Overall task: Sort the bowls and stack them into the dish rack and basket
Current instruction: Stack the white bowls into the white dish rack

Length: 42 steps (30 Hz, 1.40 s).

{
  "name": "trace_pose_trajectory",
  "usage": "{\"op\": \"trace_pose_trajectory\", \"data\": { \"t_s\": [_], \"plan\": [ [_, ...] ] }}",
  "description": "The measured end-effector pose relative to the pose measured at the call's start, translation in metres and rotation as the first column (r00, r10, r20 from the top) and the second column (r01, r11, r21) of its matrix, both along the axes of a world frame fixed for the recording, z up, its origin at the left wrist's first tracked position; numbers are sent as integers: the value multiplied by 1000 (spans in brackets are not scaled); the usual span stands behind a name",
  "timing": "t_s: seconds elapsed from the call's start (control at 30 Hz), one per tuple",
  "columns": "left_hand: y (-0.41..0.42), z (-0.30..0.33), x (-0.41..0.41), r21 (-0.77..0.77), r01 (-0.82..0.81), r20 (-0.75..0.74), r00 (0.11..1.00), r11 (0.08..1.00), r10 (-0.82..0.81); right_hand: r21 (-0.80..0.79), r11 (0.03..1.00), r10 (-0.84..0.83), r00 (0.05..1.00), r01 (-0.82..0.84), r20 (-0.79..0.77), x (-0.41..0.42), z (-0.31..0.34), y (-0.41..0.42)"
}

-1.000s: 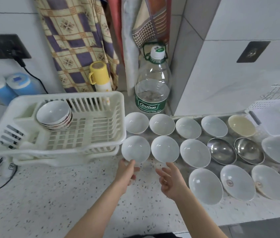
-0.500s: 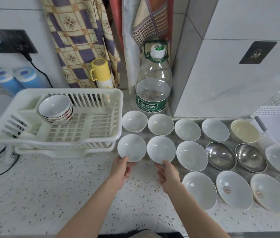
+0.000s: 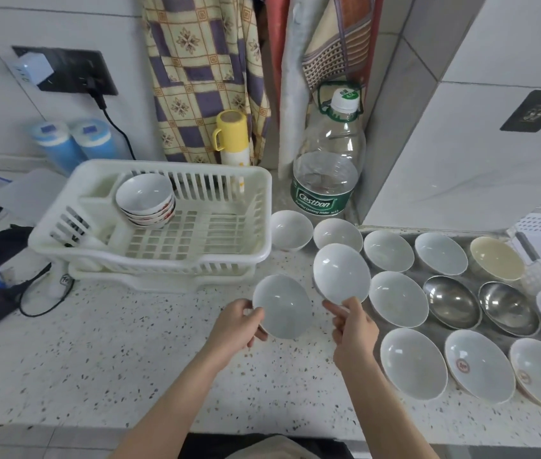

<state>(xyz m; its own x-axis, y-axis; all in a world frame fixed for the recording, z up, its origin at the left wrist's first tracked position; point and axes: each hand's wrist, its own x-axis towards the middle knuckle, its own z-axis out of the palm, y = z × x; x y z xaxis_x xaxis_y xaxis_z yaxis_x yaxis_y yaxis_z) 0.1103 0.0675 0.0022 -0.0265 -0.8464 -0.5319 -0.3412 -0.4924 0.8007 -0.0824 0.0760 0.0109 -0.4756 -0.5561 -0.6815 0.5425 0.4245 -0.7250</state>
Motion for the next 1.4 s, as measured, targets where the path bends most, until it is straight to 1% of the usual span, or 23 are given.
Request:
{"op": "trace_pose_trajectory", "data": {
  "t_s": [0.07, 0.17, 0.3, 0.4, 0.47, 0.6, 0.73, 0.8, 0.9, 0.97, 1.1, 1.23, 1.33, 1.4],
  "plan": [
    [0, 18, 11, 0, 85, 4, 996, 996, -85, -64, 998, -5, 1000, 4, -22, 10, 17, -6],
    [-3, 43, 32, 11, 126, -78, 989, 992, -125, -146, 989, 5, 998, -15, -69, 24, 45, -17],
    [-12, 70, 67, -33, 70, -162, 984, 997, -74, -240, 968, 41, 990, -73, -135, 44, 76, -31],
    [-24, 80, 98, -93, -11, -190, 982, 996, -7, -284, 949, 81, 979, -134, -189, 63, 92, -46],
    [-33, 81, 118, -120, -84, -199, 978, 989, 59, -286, 939, 128, 966, -190, -224, 76, 98, -58],
    [-51, 75, 156, -122, -233, -263, 945, 965, 195, -237, 910, 258, 911, -342, -323, 103, 99, -86],
    [-65, 63, 184, -51, -389, -384, 858, 920, 342, -207, 877, 320, 848, -434, -422, 137, 88, -114],
    [-73, 57, 192, -45, -429, -408, 832, 902, 376, -174, 866, 344, 811, -469, -474, 152, 79, -127],
    [-84, 51, 198, -77, -477, -449, 800, 875, 397, -105, 866, 376, 775, -489, -508, 169, 66, -147],
    [-93, 48, 201, -97, -518, -489, 768, 850, 412, -55, 870, 398, 765, -489, -506, 180, 57, -160],
    [-111, 46, 200, -93, -583, -576, 693, 807, 434, 27, 868, 453, 770, -495, -450, 196, 37, -181],
    [-127, 47, 198, -59, -601, -635, 639, 797, 434, 134, 826, 548, 721, -548, -424, 200, 24, -197],
    [-137, 45, 200, -57, -592, -655, 630, 804, 417, 192, 785, 611, 688, -588, -393, 200, 19, -205],
    [-141, 44, 201, -58, -588, -650, 635, 807, 416, 227, 753, 656, 673, -618, -341, 200, 17, -209]
  ]
}}
